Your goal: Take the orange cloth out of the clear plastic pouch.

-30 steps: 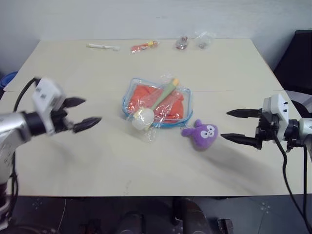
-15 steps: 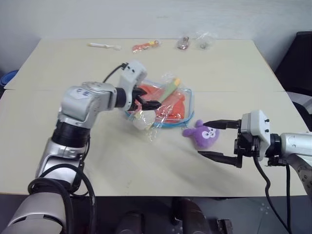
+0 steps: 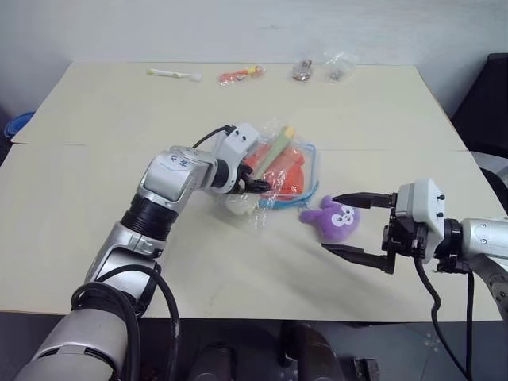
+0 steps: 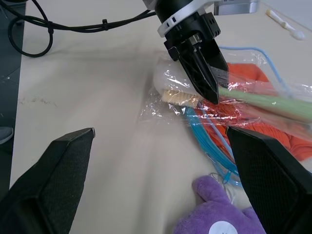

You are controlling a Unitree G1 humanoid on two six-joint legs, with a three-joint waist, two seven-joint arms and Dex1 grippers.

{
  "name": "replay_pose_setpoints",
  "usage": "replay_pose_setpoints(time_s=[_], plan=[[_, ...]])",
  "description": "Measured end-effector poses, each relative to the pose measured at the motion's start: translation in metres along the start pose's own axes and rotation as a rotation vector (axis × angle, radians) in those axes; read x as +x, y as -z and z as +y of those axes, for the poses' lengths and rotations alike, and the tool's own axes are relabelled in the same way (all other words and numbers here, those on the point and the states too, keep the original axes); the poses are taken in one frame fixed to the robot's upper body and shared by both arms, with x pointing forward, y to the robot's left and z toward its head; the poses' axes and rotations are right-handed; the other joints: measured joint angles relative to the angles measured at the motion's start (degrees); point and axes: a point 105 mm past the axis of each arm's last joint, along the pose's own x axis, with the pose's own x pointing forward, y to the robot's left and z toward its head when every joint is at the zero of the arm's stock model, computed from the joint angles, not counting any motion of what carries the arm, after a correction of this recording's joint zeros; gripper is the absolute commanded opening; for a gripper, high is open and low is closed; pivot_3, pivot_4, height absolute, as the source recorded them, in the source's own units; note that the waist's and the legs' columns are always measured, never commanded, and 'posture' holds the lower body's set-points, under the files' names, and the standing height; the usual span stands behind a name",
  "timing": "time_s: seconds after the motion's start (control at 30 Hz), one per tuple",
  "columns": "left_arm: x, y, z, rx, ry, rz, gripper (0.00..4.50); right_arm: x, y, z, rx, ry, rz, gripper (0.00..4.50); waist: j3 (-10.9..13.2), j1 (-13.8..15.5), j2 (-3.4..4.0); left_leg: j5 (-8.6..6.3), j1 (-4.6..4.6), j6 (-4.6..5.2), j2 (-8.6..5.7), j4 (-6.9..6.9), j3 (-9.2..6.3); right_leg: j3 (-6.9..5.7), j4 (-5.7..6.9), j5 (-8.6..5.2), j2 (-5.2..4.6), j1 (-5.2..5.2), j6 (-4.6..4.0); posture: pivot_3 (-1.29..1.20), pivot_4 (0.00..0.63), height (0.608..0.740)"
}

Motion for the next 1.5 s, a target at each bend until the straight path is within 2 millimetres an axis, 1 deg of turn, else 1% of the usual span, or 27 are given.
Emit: replay_pose_setpoints(time_s=[0.1,0.13,0.23,0.27,0.33,0.43,0.5,0.53,0.57,0.6,0.63,0.67,0.7,0.77,0.8,0.83,0.87,0.9,0.97,1.0,1.03,1.1,1.13,1.23,1.33,1.43,1.5], plan=[[-0.005,0.001,0.002,-0.004,-0.010,-0.004,1.39,0.000,-0.001,-0.001,-0.007,0.000,-0.003,4.50,0.0,0.0,0.00,0.00,0.00,0.00,0.00,-0.01,0.00,0.01,0.01,0.00,0.00,0.00,0.00,0.00,0.150,0.740],[-0.006,0.002,0.002,-0.009,-0.011,-0.005,1.01,0.001,-0.003,-0.001,-0.012,0.000,-0.006,4.50,0.0,0.0,0.00,0.00,0.01,0.00,0.00,0.00,0.00,0.00,0.01,0.00,0.00,-0.01,0.00,0.00,0.150,0.740],[-0.017,0.006,0.005,-0.019,-0.029,-0.009,0.09,0.004,-0.006,-0.002,-0.026,-0.013,-0.015,4.50,0.0,-0.1,0.00,0.00,0.01,0.00,0.01,0.00,-0.01,0.00,0.01,0.00,0.00,-0.01,0.00,0.00,0.150,0.740],[-0.020,0.005,0.006,-0.021,-0.039,-0.020,0.09,0.006,-0.005,-0.001,-0.024,-0.018,-0.014,4.50,0.0,-0.1,0.00,0.00,0.02,0.00,0.01,0.00,-0.01,0.00,0.02,0.00,0.00,-0.01,0.00,0.00,0.150,0.740],[-0.035,-0.001,0.014,-0.032,-0.089,-0.082,0.09,0.010,-0.005,-0.001,-0.024,-0.040,-0.016,4.50,0.0,-0.1,0.00,0.00,0.02,0.00,0.01,0.03,-0.03,0.00,0.02,0.00,-0.02,-0.03,0.00,0.00,0.150,0.740],[-0.065,-0.013,0.032,-0.058,-0.196,-0.181,0.09,0.014,-0.007,-0.002,-0.032,-0.063,-0.026,4.50,0.0,-0.1,-0.01,0.00,0.06,0.00,0.02,0.03,-0.04,-0.01,0.03,0.00,-0.02,-0.05,0.00,0.00,0.150,0.740],[-0.088,-0.014,0.046,-0.081,-0.291,-0.226,0.09,0.017,-0.010,-0.001,-0.045,-0.090,-0.036,4.50,0.0,-0.2,-0.01,0.00,0.08,0.00,0.02,0.03,-0.04,0.00,0.03,0.00,-0.03,-0.04,0.00,0.00,0.150,0.740],[-0.104,-0.008,0.057,-0.110,-0.363,-0.242,0.09,0.021,-0.013,-0.002,-0.054,-0.111,-0.051,4.50,0.0,-0.5,-0.01,0.00,0.08,0.00,0.02,0.02,0.00,0.02,0.04,0.00,-0.03,-0.04,0.00,0.00,0.150,0.740],[-0.125,0.005,0.072,-0.152,-0.460,-0.245,0.09,0.024,-0.017,-0.003,-0.062,-0.129,-0.069,4.50,0.0,-0.9,-0.01,0.00,0.11,-0.01,0.04,-0.01,0.01,0.01,0.05,0.00,-0.02,-0.05,0.00,0.00,0.150,0.740],[-0.148,0.020,0.086,-0.197,-0.559,-0.235,0.09,0.027,-0.019,-0.005,-0.064,-0.145,-0.080,4.50,0.0,-1.5,-0.01,0.01,0.12,-0.02,0.08,-0.05,0.00,-0.01,0.04,0.00,0.00,-0.06,-0.01,0.00,0.150,0.740],[-0.166,0.033,0.096,-0.234,-0.636,-0.226,0.09,0.028,-0.021,-0.006,-0.064,-0.154,-0.089,4.50,0.0,-1.7,-0.01,0.01,0.15,-0.03,0.11,-0.05,0.00,-0.04,0.04,-0.01,0.01,-0.09,-0.02,0.00,0.150,0.740],[-0.191,0.053,0.106,-0.273,-0.737,-0.208,0.09,0.032,-0.022,-0.009,-0.061,-0.171,-0.101,4.50,0.0,-1.9,-0.01,0.01,0.17,-0.04,0.14,-0.08,0.00,-0.05,0.04,-0.02,0.03,-0.11,-0.04,0.00,0.150,0.740],[-0.204,0.066,0.110,-0.293,-0.788,-0.189,0.09,0.033,-0.023,-0.009,-0.060,-0.181,-0.111,4.50,0.0,-1.9,-0.01,0.01,0.17,-0.04,0.15,-0.07,-0.01,-0.07,0.02,-0.03,0.03,-0.12,-0.05,0.00,0.150,0.740],[-0.232,0.100,0.114,-0.328,-0.887,-0.128,0.09,0.040,-0.023,-0.009,-0.059,-0.219,-0.124,4.50,0.0,-1.7,-0.02,0.01,0.14,-0.05,0.13,-0.05,-0.03,-0.08,0.01,-0.03,0.00,-0.15,-0.05,0.00,0.150,0.740],[-0.239,0.110,0.113,-0.341,-0.904,-0.118,0.09,0.042,-0.022,-0.009,-0.055,-0.234,-0.124,4.50,0.0,-1.2,-0.09,0.01,0.06,-0.05,0.11,0.02,-0.15,-0.13,-0.01,-0.03,-0.01,-0.14,-0.05,0.00,0.150,0.740],[-0.244,0.114,0.111,-0.349,-0.901,-0.131,0.09,0.044,-0.020,-0.009,-0.058,-0.245,-0.121,4.50,0.0,-0.7,-0.15,0.01,-0.01,-0.04,0.10,0.11,-0.20,-0.15,-0.01,-0.03,-0.02,-0.14,-0.05,0.00,0.150,0.740],[-0.245,0.111,0.108,-0.344,-0.875,-0.159,0.28,0.047,-0.019,-0.009,-0.056,-0.259,-0.122,4.50,-0.1,0.0,-0.26,0.00,-0.04,-0.04,0.08,0.17,-0.23,-0.15,-0.03,-0.02,-0.04,-0.12,-0.03,0.00,0.150,0.740],[-0.245,0.103,0.104,-0.324,-0.851,-0.193,0.49,0.049,-0.019,-0.009,-0.056,-0.268,-0.125,4.50,-0.1,0.3,-0.34,0.00,-0.10,-0.04,0.06,0.22,-0.32,-0.16,-0.04,-0.01,-0.07,-0.09,-0.02,0.00,0.150,0.740],[-0.240,0.073,0.095,-0.276,-0.766,-0.305,0.98,0.052,-0.020,-0.012,-0.065,-0.284,-0.125,4.50,-0.1,1.1,-0.36,0.00,-0.12,-0.03,-0.09,0.27,-0.44,-0.15,-0.04,0.02,-0.19,-0.04,0.02,0.00,0.150,0.740],[-0.233,0.051,0.087,-0.234,-0.697,-0.368,1.36,0.052,-0.021,-0.014,-0.069,-0.284,-0.127,4.50,-0.1,1.4,-0.38,0.00,-0.12,-0.01,-0.15,0.29,-0.46,-0.15,-0.03,0.03,-0.24,-0.01,0.05,0.00,0.150,0.740],[-0.226,0.035,0.079,-0.188,-0.640,-0.396,1.69,0.053,-0.022,-0.015,-0.073,-0.285,-0.132,4.50,-0.1,1.4,-0.39,0.00,-0.10,-0.01,-0.18,0.28,-0.46,-0.14,-0.03,0.04,-0.25,-0.01,0.06,0.00,0.150,0.740],[-0.207,0.016,0.062,-0.106,-0.519,-0.394,2.33,0.053,-0.021,-0.017,-0.072,-0.280,-0.127,4.50,-0.1,1.1,-0.38,0.00,-0.04,-0.01,-0.21,0.18,-0.42,-0.12,-0.02,0.04,-0.26,-0.01,0.06,0.00,0.150,0.740],[-0.191,0.011,0.052,-0.079,-0.437,-0.368,2.62,0.053,-0.020,-0.017,-0.068,-0.277,-0.124,4.50,-0.1,0.7,-0.38,0.00,-0.03,-0.01,-0.21,0.14,-0.39,-0.12,-0.01,0.04,-0.26,-0.02,0.06,0.00,0.150,0.740],[-0.154,0.014,0.029,-0.053,-0.249,-0.269,3.59,0.051,-0.017,-0.017,-0.059,-0.268,-0.119,4.50,-0.1,-0.2,-0.38,0.00,-0.03,-0.02,-0.19,0.11,-0.36,-0.14,-0.01,0.04,-0.22,-0.05,0.06,0.00,0.150,0.740],[-0.127,0.019,0.008,-0.029,-0.096,-0.171,3.59,0.046,-0.011,-0.016,-0.041,-0.233,-0.105,4.50,-0.1,-0.9,-0.38,0.00,0.00,-0.02,-0.15,0.09,-0.25,-0.11,0.01,0.03,-0.21,-0.08,0.06,0.00,0.150,0.740],[-0.109,0.024,0.001,-0.053,-0.034,-0.112,3.59,0.044,-0.011,-0.012,-0.045,-0.210,-0.101,4.50,-0.1,-1.4,-0.38,0.00,0.01,-0.02,-0.14,0.10,-0.21,-0.07,0.05,0.03,-0.21,-0.07,0.06,0.00,0.150,0.740],[-0.096,0.035,-0.004,-0.055,-0.011,-0.044,3.59,0.041,-0.010,-0.008,-0.042,-0.190,-0.097,4.50,-0.1,-1.5,-0.37,0.00,0.02,-0.02,-0.14,0.10,-0.21,-0.07,0.05,0.03,-0.21,-0.08,0.05,0.00,0.150,0.740]])
